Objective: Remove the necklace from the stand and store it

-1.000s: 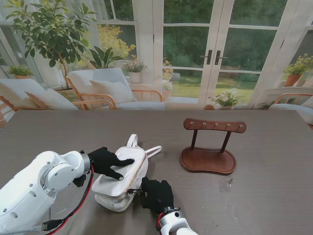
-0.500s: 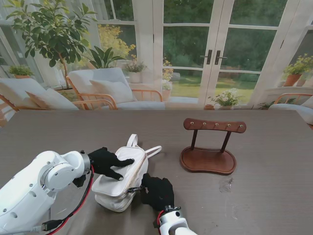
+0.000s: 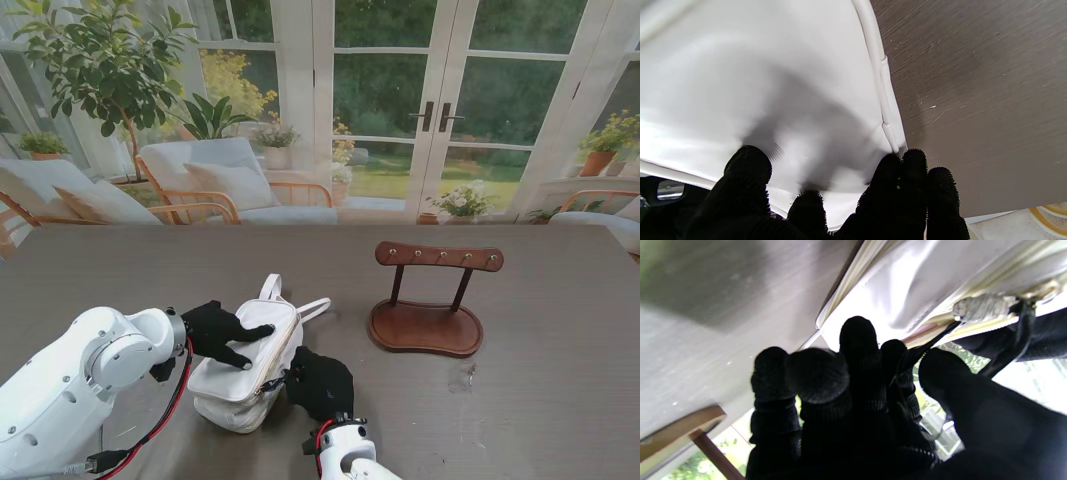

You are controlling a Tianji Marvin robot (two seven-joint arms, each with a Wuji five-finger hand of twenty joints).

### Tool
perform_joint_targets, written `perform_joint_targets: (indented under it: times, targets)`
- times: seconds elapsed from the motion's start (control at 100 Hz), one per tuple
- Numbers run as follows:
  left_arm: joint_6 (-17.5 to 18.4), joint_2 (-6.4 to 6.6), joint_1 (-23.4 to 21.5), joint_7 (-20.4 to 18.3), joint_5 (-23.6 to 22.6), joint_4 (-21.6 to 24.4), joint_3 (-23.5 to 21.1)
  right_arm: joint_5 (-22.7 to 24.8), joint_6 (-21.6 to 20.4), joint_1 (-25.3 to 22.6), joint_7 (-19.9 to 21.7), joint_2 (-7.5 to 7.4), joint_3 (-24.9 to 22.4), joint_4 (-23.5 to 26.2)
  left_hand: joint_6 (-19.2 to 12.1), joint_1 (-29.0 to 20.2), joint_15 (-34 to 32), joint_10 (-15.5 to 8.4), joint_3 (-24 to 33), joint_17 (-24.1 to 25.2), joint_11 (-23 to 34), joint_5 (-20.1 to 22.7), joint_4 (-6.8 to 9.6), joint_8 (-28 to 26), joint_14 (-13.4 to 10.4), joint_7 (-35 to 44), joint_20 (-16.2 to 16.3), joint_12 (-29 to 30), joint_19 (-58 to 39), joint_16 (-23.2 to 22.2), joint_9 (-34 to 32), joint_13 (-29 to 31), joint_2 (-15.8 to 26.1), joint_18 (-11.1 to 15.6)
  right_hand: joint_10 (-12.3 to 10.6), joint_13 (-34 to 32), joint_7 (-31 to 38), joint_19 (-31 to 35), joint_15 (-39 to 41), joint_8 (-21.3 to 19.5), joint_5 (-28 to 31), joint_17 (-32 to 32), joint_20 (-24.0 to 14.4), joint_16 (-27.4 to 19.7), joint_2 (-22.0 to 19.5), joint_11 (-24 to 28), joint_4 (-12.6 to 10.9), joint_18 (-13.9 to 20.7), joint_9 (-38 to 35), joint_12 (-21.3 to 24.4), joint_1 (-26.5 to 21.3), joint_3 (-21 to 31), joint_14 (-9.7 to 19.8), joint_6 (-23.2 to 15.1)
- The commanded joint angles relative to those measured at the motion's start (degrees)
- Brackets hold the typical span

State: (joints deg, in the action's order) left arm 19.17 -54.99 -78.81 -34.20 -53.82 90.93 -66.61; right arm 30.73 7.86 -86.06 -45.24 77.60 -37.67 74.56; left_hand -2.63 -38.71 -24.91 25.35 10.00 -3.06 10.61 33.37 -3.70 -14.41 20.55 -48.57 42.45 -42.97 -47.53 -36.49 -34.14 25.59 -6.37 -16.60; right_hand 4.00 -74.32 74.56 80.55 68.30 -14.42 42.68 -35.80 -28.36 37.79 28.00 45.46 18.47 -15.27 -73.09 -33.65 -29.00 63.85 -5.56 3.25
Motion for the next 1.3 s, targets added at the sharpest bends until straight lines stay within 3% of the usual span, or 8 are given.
perform_joint_targets:
  times: [0.0, 0.28, 0.32, 0.45, 0.48, 0.69, 0.73, 1.29]
  targets:
    - [0.6, 0.84, -2.6, -3.8, -1.4, -4.1, 2.0, -1.1, 0.2, -0.7, 1.5, 0.70, -0.4, 1.4, 9.2, -0.9, -1.4, -10.4, 2.3, 0.8, 10.9, 19.9, 1.17, -8.3, -0.8, 65.1, -0.1, -2.9, 0.5, -0.7, -8.1, 2.1, -5.4, 1.2, -0.3, -1.1, 1.8, 3.6, 2.1, -1.0, 1.3, -20.9, 0.7, 0.9, 1.8, 0.1, 1.6, -1.1, -3.8, -1.1, 1.8, 7.1, 2.1, -0.7]
    - [1.8, 1.06, -1.6, -4.3, -3.0, -4.4, 3.5, -4.1, 1.8, -0.1, 4.2, 0.96, -1.1, 3.3, 10.3, 0.3, -1.3, -11.0, 3.6, 0.8, 11.1, 19.3, 1.11, -8.2, -1.2, 64.7, -0.2, -2.8, 0.5, -0.6, -7.9, 2.1, -8.7, 1.2, 0.2, -1.0, 1.7, 3.8, 3.0, -1.7, 1.8, -21.3, 0.8, 1.1, 2.0, -0.7, 1.6, -1.7, -4.5, -1.5, 1.5, 7.1, 1.6, -0.4]
    - [2.0, 1.09, -1.5, -4.3, -3.3, -4.5, 3.8, -4.4, 2.1, 0.1, 4.6, 0.99, -1.2, 3.5, 10.5, 3.4, -1.2, -11.0, 9.8, 0.8, 11.3, 19.1, 0.52, -8.3, -1.2, 64.7, -0.3, -2.6, 0.4, -0.4, -7.8, 2.2, -10.6, 1.2, 0.3, -0.9, 1.6, 3.7, 3.0, -1.7, 1.8, -21.1, 0.8, 1.1, 1.9, -0.8, 1.6, -1.8, -4.4, -1.6, 1.4, 7.0, 1.4, -0.4]
    - [2.6, 1.16, -1.3, -4.2, -4.6, -4.5, 4.3, -5.6, 3.4, 0.9, 6.0, 1.15, -1.2, 3.9, 11.7, 3.9, -1.2, -11.2, 11.1, 0.8, 11.3, 18.2, 0.16, -8.1, -1.4, 64.1, -0.3, -2.6, 0.5, -0.4, -7.7, 2.2, -13.0, 1.2, 0.5, -0.9, 1.3, 3.6, 2.7, -1.8, 1.6, -20.8, 0.8, 0.9, 1.7, -0.9, 1.5, -2.1, -4.1, -1.8, 1.1, 6.6, 1.2, -0.3]
    - [2.8, 1.18, -1.2, -4.3, -4.8, -4.5, 4.4, -6.1, 3.7, 1.0, 6.3, 1.25, -1.2, 4.0, 11.8, 6.1, -1.0, -11.3, 15.8, 0.8, 11.5, 18.1, -0.51, -8.0, -1.4, 63.9, -0.4, -2.6, 0.6, -0.3, -7.7, 2.3, -14.4, 1.2, 0.6, -0.9, 1.0, 3.6, 2.5, -2.0, 1.5, -20.5, 0.8, 0.8, 1.6, -1.1, 1.4, -2.3, -4.0, -1.9, 0.8, 6.3, 1.1, -0.2]
    - [3.5, 1.30, -0.8, -4.4, -5.8, -4.6, 5.2, -9.0, 5.3, 1.8, 7.0, 1.97, -1.8, 4.1, 12.2, 6.3, -1.0, -11.7, 18.0, 0.8, 11.5, 17.5, -1.01, -8.0, -1.7, 63.7, -0.3, -2.5, 0.6, -0.3, -7.6, 2.4, -17.3, 1.2, 0.9, -0.9, 0.8, 3.7, 2.3, -2.2, 1.5, -20.1, 0.8, 0.6, 1.4, -1.3, 1.4, -2.5, -3.8, -2.2, 0.5, 5.9, 0.7, -0.1]
    - [3.6, 1.35, -0.6, -4.6, -5.9, -4.7, 5.5, -9.4, 5.5, 1.9, 7.0, 2.10, -1.9, 4.1, 12.2, 7.6, -0.9, -11.7, 20.9, 0.8, 11.7, 17.4, -1.61, -8.0, -1.8, 63.6, -0.3, -2.5, 0.6, -0.3, -7.5, 2.5, -18.2, 1.2, 1.0, -0.9, 0.7, 3.7, 2.3, -2.2, 1.4, -20.1, 0.7, 0.6, 1.4, -1.3, 1.4, -2.5, -3.7, -2.2, 0.4, 5.9, 0.6, -0.1]
    - [5.1, 1.73, -0.9, -6.5, -7.6, -3.9, 5.9, -12.7, 10.2, 5.4, 7.1, 3.90, -2.4, 2.7, 12.0, 8.4, -0.2, -12.2, 24.0, 1.0, 11.4, 16.0, -2.27, -7.7, -2.6, 62.9, -1.0, -2.1, 1.6, 0.1, -7.0, 2.1, -21.2, 1.7, 1.7, -0.8, 0.2, 3.8, 2.1, -2.7, 1.2, -19.7, 0.8, 0.4, 0.8, -1.5, 1.4, -2.9, -2.8, -2.6, -0.4, 4.8, 0.3, 0.2]
